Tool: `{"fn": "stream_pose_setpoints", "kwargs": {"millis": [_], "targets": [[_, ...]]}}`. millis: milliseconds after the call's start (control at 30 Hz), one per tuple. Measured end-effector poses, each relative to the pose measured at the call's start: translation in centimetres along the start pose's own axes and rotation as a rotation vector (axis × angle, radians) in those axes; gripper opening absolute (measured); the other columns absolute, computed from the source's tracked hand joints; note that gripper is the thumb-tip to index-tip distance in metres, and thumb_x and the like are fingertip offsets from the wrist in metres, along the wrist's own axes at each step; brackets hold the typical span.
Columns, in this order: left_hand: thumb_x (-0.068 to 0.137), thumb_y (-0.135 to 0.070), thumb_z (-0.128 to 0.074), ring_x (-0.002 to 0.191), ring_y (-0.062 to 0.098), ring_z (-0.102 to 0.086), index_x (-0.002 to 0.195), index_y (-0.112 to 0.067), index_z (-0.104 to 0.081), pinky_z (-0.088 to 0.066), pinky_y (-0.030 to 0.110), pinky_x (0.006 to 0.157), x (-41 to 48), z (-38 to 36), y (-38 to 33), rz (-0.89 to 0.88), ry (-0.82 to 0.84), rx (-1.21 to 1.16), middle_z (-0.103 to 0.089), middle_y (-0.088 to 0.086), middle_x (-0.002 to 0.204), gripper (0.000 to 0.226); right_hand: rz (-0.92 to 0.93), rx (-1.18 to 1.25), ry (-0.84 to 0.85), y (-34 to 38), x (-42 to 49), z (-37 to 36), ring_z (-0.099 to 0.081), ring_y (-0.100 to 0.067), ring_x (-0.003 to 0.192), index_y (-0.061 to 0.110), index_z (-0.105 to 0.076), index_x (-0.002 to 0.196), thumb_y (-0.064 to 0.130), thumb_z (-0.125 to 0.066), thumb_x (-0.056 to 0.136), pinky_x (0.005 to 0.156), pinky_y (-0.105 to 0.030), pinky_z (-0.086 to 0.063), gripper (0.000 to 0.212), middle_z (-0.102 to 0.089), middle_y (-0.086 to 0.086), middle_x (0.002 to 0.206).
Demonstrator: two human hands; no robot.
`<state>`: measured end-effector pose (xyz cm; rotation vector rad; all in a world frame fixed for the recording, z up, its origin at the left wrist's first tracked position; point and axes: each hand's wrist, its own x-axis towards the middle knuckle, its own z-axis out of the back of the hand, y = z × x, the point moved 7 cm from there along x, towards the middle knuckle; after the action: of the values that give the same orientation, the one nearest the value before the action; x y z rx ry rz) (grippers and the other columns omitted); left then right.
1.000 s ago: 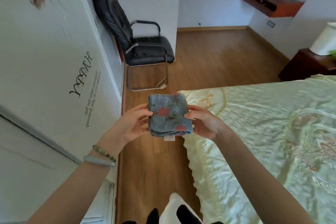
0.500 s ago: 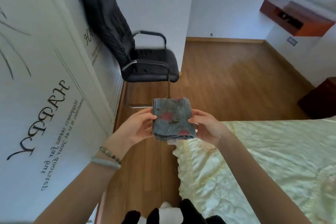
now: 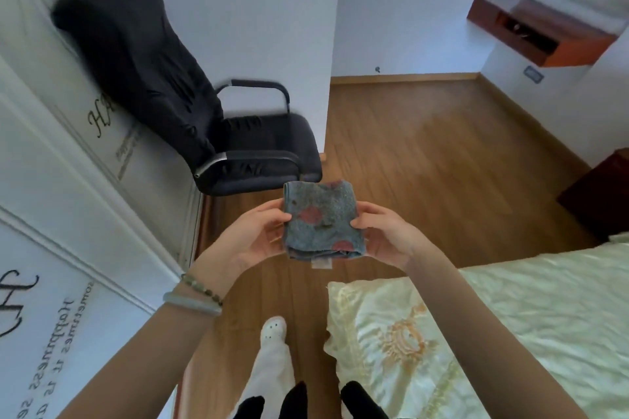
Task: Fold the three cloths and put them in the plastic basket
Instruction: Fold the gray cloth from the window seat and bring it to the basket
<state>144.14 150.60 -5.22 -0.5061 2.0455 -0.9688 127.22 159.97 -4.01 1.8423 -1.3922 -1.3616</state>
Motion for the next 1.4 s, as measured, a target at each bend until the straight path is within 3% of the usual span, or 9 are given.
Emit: {"fn": "stream_pose_setpoints", "kwargs": {"millis": [167,333,500,633,800,933,1033,1200,1400], "targets": [[0.088,-0.003,-0.054,0.109,0.030,-0.059,0.115,-0.018,-0.066,-0.054,0.046,0.085,9.8,0.5,-7.1,0.052,0.070,0.082,-0.066,0.010,0.116,0.034,0.039,0.079,-0.103,5.4,8.3,2.0,-0.060,-0.036,0.107,0.001,-0.049,0.128,0.004,-0.064,0.069,0.086,-0.049,-0.054,0.061,-0.057,-0.020,0.121],[0.089,-0.003,-0.053,0.105,0.028,-0.061,0.117,-0.017,-0.065,-0.057,0.040,0.072,18.2,-1.0,-13.7,0.084,0.162,0.155,-0.067,0.010,0.112,0.033,0.049,0.153,-0.198,10.9,14.4,4.4,-0.052,-0.041,0.120,0.004,-0.045,0.131,0.001,-0.066,0.067,0.092,-0.051,-0.049,0.067,-0.051,-0.022,0.135],[0.089,-0.003,-0.052,0.105,0.028,-0.058,0.119,-0.016,-0.063,-0.056,0.039,0.071,25.7,-3.6,-16.6,0.142,0.226,0.184,-0.061,0.013,0.117,0.035,0.091,0.218,-0.303,14.6,18.0,8.5,-0.054,-0.040,0.115,0.001,-0.043,0.134,-0.001,-0.057,0.073,0.092,-0.052,-0.048,0.063,-0.052,-0.024,0.134],[0.088,-0.002,-0.053,0.107,0.029,-0.054,0.118,-0.017,-0.064,-0.057,0.041,0.075,31.9,-6.6,-17.7,0.190,0.278,0.188,-0.059,0.014,0.119,0.035,0.106,0.236,-0.369,17.4,20.4,12.8,-0.049,-0.042,0.124,0.002,-0.043,0.134,-0.003,-0.055,0.076,0.099,-0.055,-0.042,0.060,-0.049,-0.024,0.136],[0.089,-0.002,-0.051,0.099,0.025,-0.060,0.113,-0.017,-0.067,-0.056,0.035,0.067,40.4,-12.2,-19.3,0.236,0.355,0.207,-0.062,0.011,0.112,0.032,0.144,0.258,-0.437,21.7,23.5,20.0,-0.052,-0.037,0.116,0.003,-0.045,0.132,-0.006,-0.047,0.084,0.094,-0.052,-0.045,0.049,-0.053,-0.020,0.128],[0.088,-0.001,-0.053,0.110,0.029,-0.056,0.120,-0.015,-0.063,-0.057,0.040,0.074,47.9,-17.9,-21.2,0.264,0.393,0.227,-0.058,0.014,0.124,0.036,0.165,0.272,-0.502,26.6,25.8,26.7,-0.052,-0.035,0.114,0.006,-0.050,0.124,-0.007,-0.046,0.086,0.093,-0.049,-0.046,0.040,-0.055,-0.017,0.122],[0.089,-0.002,-0.052,0.105,0.027,-0.058,0.118,-0.017,-0.064,-0.057,0.039,0.073,53.0,-22.9,-22.5,0.269,0.411,0.267,-0.058,0.013,0.122,0.035,0.177,0.293,-0.558,30.4,26.7,31.9,-0.052,-0.034,0.113,0.004,-0.047,0.128,-0.008,-0.046,0.086,0.093,-0.049,-0.046,0.044,-0.055,-0.016,0.121],[0.089,-0.001,-0.051,0.102,0.025,-0.060,0.112,-0.019,-0.066,-0.053,0.045,0.085,60.3,-30.4,-24.3,0.291,0.445,0.281,-0.061,0.011,0.117,0.033,0.209,0.299,-0.629,36.3,27.6,39.5,-0.051,-0.035,0.115,0.004,-0.043,0.133,-0.008,-0.046,0.086,0.099,-0.053,-0.042,0.048,-0.053,-0.017,0.124],[0.089,-0.001,-0.049,0.101,0.025,-0.058,0.121,-0.016,-0.061,-0.055,0.042,0.076,67.9,-37.7,-25.4,0.338,0.505,0.326,-0.058,0.012,0.118,0.037,0.252,0.344,-0.681,40.7,29.2,47.1,-0.044,-0.043,0.127,0.002,-0.038,0.136,-0.010,-0.044,0.086,0.103,-0.058,-0.038,0.052,-0.049,-0.023,0.132]]}}
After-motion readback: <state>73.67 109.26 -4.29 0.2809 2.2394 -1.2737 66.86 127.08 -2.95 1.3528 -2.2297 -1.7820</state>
